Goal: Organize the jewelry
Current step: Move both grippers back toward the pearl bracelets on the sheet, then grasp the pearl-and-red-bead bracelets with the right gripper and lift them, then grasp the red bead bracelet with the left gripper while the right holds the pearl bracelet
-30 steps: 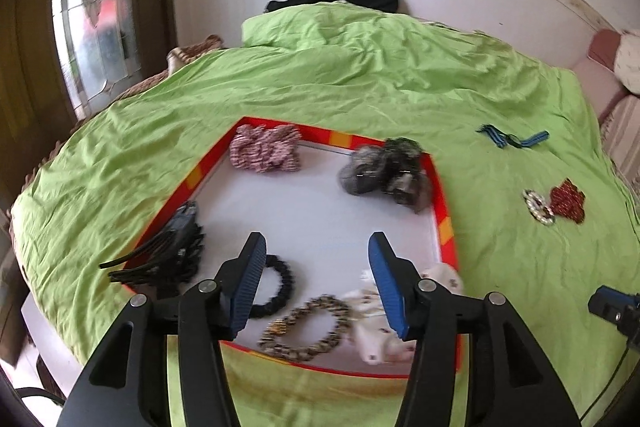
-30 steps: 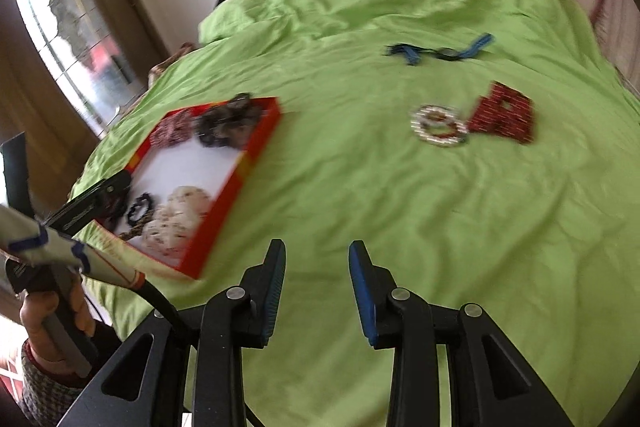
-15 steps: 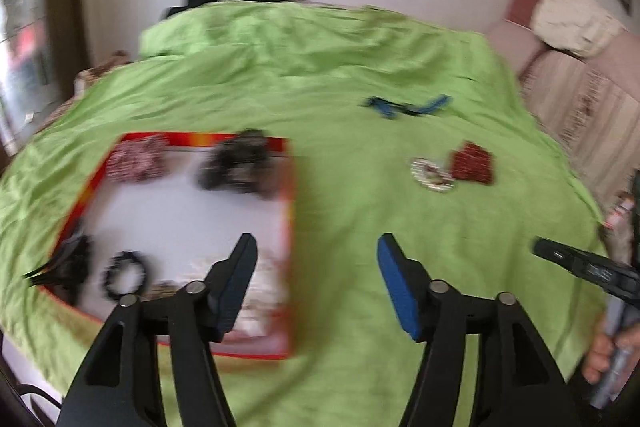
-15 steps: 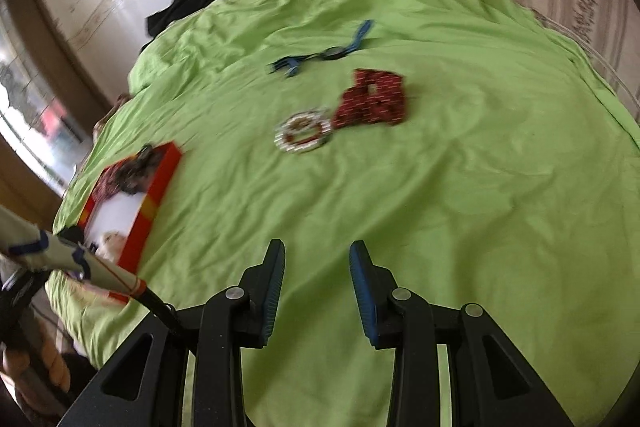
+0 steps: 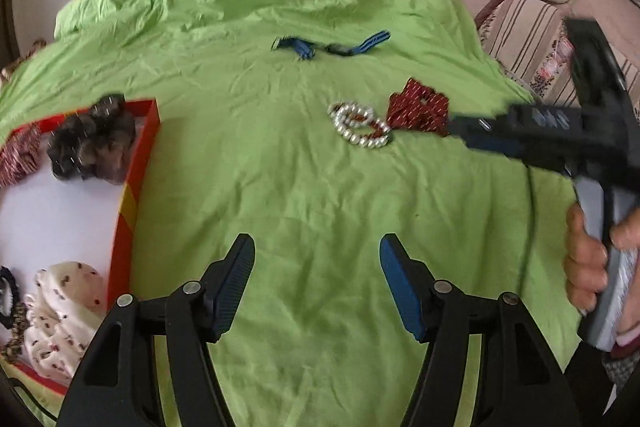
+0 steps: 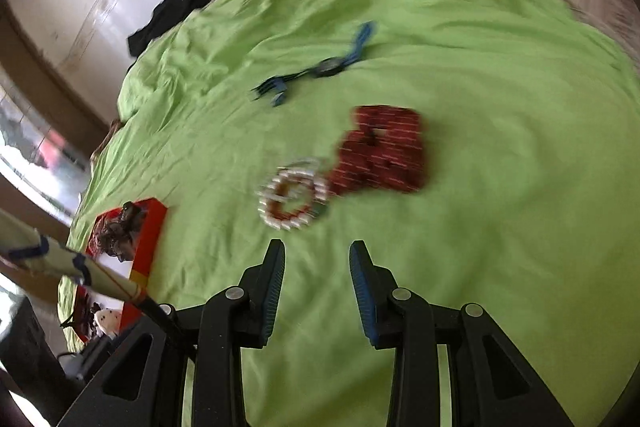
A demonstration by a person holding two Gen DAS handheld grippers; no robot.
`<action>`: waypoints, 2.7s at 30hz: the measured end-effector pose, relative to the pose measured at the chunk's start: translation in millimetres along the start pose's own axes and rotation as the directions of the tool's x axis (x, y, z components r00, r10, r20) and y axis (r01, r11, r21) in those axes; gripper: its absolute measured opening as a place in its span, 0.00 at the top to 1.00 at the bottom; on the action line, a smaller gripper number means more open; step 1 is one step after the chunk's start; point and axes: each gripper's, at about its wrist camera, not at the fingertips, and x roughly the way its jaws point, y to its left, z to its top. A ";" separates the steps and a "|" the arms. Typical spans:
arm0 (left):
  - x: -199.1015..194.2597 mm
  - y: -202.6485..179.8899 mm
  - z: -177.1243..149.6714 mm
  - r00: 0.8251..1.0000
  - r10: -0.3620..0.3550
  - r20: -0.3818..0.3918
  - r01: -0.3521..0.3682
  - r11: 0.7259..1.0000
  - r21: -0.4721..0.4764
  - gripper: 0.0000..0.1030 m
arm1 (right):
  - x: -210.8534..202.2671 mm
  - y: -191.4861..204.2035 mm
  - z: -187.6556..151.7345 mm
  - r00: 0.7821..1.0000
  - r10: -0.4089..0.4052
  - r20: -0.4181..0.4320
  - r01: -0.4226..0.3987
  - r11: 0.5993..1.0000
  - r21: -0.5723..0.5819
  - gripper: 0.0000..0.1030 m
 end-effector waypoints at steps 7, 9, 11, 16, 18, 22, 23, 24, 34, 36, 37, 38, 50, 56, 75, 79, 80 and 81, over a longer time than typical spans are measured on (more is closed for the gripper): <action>13.1 9.3 -6.4 0.999 0.024 -0.042 -0.023 1.000 0.016 0.38 | 78.2 27.3 38.5 0.999 -0.023 -0.048 0.021 0.999 -0.043 0.72; 12.3 14.4 -3.7 0.999 0.020 -0.040 -0.020 1.000 -0.002 0.38 | 102.5 24.8 38.4 0.993 -0.036 -0.113 0.033 0.999 -0.028 0.74; 6.9 21.4 -0.5 1.000 0.010 -0.025 -0.011 0.999 -0.033 0.38 | 109.6 20.9 27.0 0.984 0.061 -0.168 -0.057 0.998 0.028 0.76; -15.5 35.4 5.2 0.999 -0.002 0.038 0.005 0.996 -0.089 0.38 | 86.8 14.9 -19.9 0.896 0.289 -0.338 -0.272 0.957 0.099 0.76; -19.4 39.2 5.0 0.999 -0.001 0.044 0.005 0.995 -0.102 0.38 | 68.1 10.5 -43.4 0.869 0.310 -0.387 -0.302 0.950 0.082 0.79; -17.3 39.7 2.4 1.000 -0.003 0.026 0.006 0.994 -0.111 0.38 | 25.1 -4.0 -63.7 0.885 0.280 -0.372 -0.282 0.958 0.051 0.79; -17.0 39.2 1.3 1.000 -0.003 0.023 0.006 0.994 -0.111 0.38 | 12.5 -7.4 -64.1 0.907 0.247 -0.340 -0.253 0.967 0.026 0.76; -16.6 37.9 0.3 1.000 -0.001 0.022 0.003 0.994 -0.107 0.38 | 3.6 -8.9 -63.5 0.930 0.200 -0.308 -0.211 0.977 -0.003 0.73; -6.9 27.6 -4.1 1.000 0.028 0.006 -0.028 0.998 -0.063 0.38 | 3.0 13.6 -69.7 0.982 0.034 -0.185 -0.071 0.978 -0.198 0.64; -4.8 28.5 -4.0 1.000 0.031 0.001 -0.031 0.997 -0.065 0.38 | 16.0 17.9 -70.5 0.984 0.019 -0.177 -0.056 0.977 -0.206 0.64; -4.3 28.8 -3.9 0.999 0.032 0.000 -0.032 0.997 -0.065 0.38 | 20.7 16.7 -70.2 0.983 0.017 -0.182 -0.054 0.978 -0.200 0.71; -3.9 29.0 -4.0 0.999 0.034 -0.001 -0.034 0.997 -0.065 0.38 | 25.0 14.7 -69.6 0.982 0.024 -0.189 -0.060 0.981 -0.187 0.88; 7.6 15.7 -9.9 0.999 -0.018 -0.043 0.016 0.999 -0.048 0.38 | -34.0 -78.7 -61.0 0.983 -0.176 0.058 0.170 0.981 0.095 0.87; 29.0 2.9 -2.9 0.978 -0.173 -0.120 0.156 0.978 -0.139 0.38 | -28.3 -86.8 -60.6 0.995 -0.102 0.025 0.097 0.986 0.134 0.82; 53.8 -54.9 13.7 0.968 -0.200 -0.155 0.189 0.979 -0.078 0.93 | -13.0 -84.4 -60.8 0.998 -0.061 0.027 0.058 0.992 0.109 0.88; 22.8 -53.8 16.9 0.971 -0.216 -0.099 0.210 0.975 -0.067 0.93 | -22.8 -81.9 -61.5 0.998 -0.030 0.064 0.023 0.993 0.115 0.88; 13.0 -51.7 17.2 0.972 -0.218 -0.083 0.213 0.975 -0.064 0.93 | -26.7 -80.1 -61.7 0.997 -0.027 0.077 0.018 0.994 0.112 0.88; 2.9 -48.4 17.6 0.973 -0.221 -0.068 0.217 0.974 -0.064 0.93 | -30.0 -78.5 -62.5 0.996 -0.026 0.087 0.016 0.994 0.110 0.88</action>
